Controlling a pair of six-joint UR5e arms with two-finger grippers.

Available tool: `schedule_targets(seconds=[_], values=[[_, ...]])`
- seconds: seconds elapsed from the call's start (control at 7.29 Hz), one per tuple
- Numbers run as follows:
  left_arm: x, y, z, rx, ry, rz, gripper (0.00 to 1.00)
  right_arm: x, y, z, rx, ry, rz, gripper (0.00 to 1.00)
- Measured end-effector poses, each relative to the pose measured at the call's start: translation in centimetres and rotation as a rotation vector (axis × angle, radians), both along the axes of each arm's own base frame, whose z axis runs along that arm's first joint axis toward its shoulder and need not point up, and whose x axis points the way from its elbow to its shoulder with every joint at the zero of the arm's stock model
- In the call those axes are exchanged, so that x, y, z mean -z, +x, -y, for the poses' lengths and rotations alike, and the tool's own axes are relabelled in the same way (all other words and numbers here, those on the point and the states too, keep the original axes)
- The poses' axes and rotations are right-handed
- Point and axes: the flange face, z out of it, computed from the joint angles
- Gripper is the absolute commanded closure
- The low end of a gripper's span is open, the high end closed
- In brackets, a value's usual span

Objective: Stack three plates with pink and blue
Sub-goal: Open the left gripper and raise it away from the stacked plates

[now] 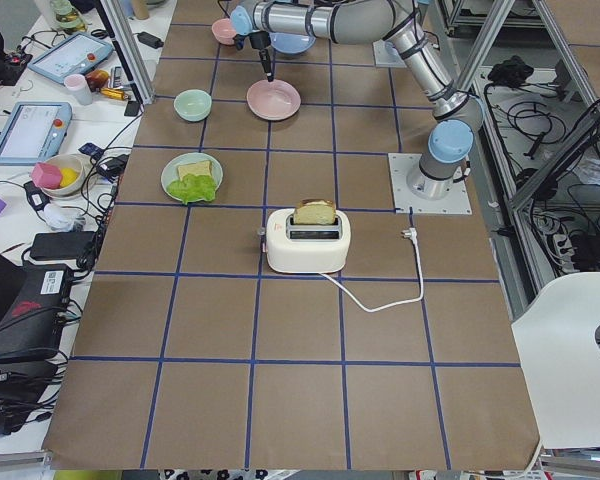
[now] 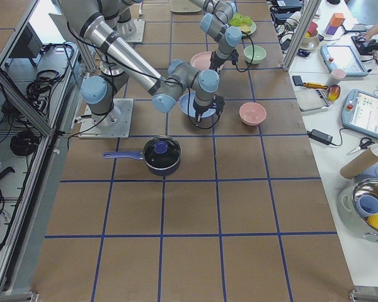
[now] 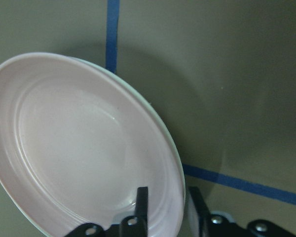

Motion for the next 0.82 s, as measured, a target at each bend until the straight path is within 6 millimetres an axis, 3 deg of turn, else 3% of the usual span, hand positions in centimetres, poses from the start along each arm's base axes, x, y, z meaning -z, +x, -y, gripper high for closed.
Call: schedule_targets(seconds=[0.27, 0.55, 0.82], values=[[-3.4, 0.1, -0.5, 0.006, -0.005, -0.007, 0.00, 0.0, 0.1, 0.0, 0.001, -0.001, 0.000, 1.00], [-9.7, 1.1, -0.6, 0.012, -0.028, -0.010, 0.00, -0.4, 1.1, 0.1, 0.019, -0.002, -0.007, 1.00], [-16.1, 4.0, -0.1, 0.052, -0.047, -0.005, 0.00, -2.2, 3.4, -0.3, 0.039, -0.024, -0.033, 1.00]])
